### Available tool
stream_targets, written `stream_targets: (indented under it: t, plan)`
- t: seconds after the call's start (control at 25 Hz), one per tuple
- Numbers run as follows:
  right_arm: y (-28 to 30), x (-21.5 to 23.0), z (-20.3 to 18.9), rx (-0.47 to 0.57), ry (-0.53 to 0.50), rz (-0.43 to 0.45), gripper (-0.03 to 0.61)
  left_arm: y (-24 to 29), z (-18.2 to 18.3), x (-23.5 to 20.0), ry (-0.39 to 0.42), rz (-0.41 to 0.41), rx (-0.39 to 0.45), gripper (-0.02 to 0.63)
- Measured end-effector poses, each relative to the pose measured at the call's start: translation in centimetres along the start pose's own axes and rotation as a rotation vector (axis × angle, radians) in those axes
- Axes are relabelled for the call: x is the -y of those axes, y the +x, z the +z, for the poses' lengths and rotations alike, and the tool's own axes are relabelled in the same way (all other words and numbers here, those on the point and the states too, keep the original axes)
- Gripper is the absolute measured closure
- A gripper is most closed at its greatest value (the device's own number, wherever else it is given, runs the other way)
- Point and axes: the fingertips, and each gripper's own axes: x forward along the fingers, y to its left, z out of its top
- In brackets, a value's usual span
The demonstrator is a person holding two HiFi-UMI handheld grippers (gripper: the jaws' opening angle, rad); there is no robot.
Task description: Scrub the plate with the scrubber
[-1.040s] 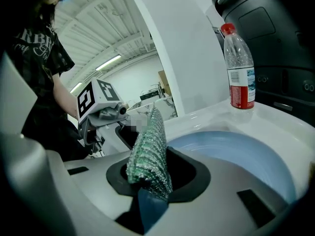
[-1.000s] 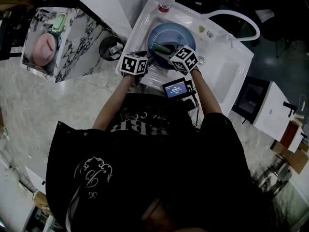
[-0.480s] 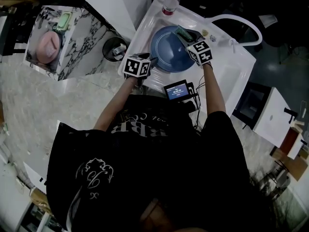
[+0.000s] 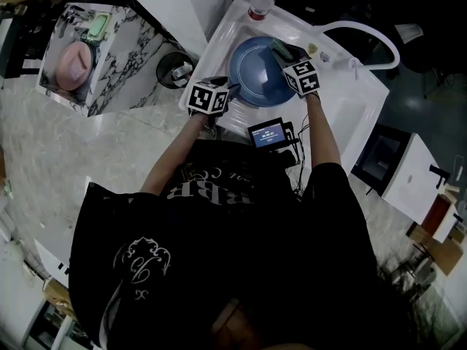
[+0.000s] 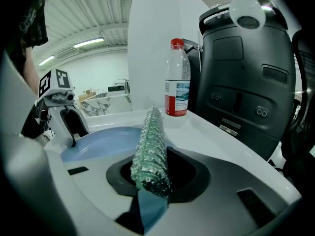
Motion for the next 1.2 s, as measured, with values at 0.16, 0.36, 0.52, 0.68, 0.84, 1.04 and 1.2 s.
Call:
stream_targets:
  t: [0.16,0.36,0.52,0.68,0.84,1.04,1.2]
  plan:
    - [0.2,-1.1,0.2,-0.003,0.025,0.035,0.486,0.1,-0.1,0.0,-0.002,-0.007,0.001,0.402]
    - [-0.1,-3.7,0.4,-0.004,0.018,0.106,0.486,0.2,-0.1,0.2,-0.001,-0.014,0.002,0.402]
    - [-0.6,-6.8,0.5,-0.008,-0.004,0.183,0.486,0.0,0.0,0.1,0.002,-0.009,-0.002,0.402]
    - [-1.3,-10.0,0.5,-0.013,-0.019,0.260,0.486,0.1,0.1,0.1,0.006,-0.010,-0.003,0.402]
    - [-1.8,-13.0,0.3,-0.022,-0.009,0.359,0.486,0.0,0.1,0.1,0.009,-0.011,-0.004,0.402]
    - [-2.4,-15.7,0.1,-0.044,0.080,0.505,0.486,-0.1,0.2,0.2,0.010,-0.014,-0.003,0.402]
    - [-2.6,-15.7,0.0,-0.045,0.218,0.531,0.486,-0.1,0.2,0.1,0.009,-0.014,-0.006,0.402]
